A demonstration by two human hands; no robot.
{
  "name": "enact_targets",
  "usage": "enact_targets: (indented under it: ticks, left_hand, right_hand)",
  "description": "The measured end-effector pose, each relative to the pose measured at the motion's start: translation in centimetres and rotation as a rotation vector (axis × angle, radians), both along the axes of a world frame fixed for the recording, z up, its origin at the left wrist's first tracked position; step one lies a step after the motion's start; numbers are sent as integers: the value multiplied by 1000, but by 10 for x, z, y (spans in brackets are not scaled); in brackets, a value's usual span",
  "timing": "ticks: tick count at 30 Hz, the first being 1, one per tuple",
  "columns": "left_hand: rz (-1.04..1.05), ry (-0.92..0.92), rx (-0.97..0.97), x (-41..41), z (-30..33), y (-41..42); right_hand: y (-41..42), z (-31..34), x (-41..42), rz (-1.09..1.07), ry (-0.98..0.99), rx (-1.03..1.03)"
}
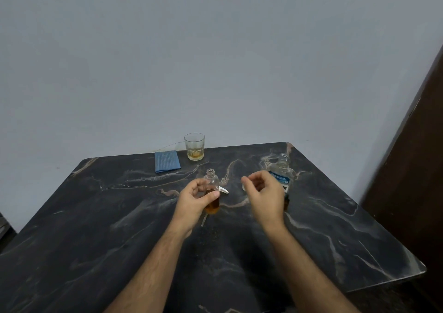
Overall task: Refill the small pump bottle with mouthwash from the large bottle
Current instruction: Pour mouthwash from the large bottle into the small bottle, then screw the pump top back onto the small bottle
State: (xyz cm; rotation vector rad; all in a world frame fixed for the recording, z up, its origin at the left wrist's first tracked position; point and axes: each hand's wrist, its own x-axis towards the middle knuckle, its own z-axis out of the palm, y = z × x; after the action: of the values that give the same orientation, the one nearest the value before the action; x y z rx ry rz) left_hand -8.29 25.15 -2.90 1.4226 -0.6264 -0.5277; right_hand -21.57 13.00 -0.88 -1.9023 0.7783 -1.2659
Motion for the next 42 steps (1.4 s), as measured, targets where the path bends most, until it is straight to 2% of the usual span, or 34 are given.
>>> enact_targets:
  ticks: [3, 8, 16, 21, 24, 27, 32, 42]
  left_hand:
    - [26, -9, 25, 8, -4, 8]
    - [64, 9, 20, 21, -10, 21]
    - [90, 21, 19, 37, -20, 30]
    - [101, 32, 30, 41, -24, 30]
    - [96, 35, 42, 41, -28, 30]
    - [82, 40, 42, 39, -29, 31]
    - [60, 43, 57, 30, -29, 29]
    - [18, 41, 58, 9, -23, 24]
  right_hand:
    - [2, -12, 21, 93, 220, 172]
    - [-11, -35, 62, 76, 450, 417]
    - [-16, -39, 102, -29, 745, 392]
    - [-15, -36, 108, -23, 825, 354]
    - [-16, -33, 107, 7, 784, 384]
    - [-15, -22, 102, 47, 661, 386]
    - [-10, 25, 80, 41, 481, 177]
    - [-4, 82, 44, 84, 95, 27]
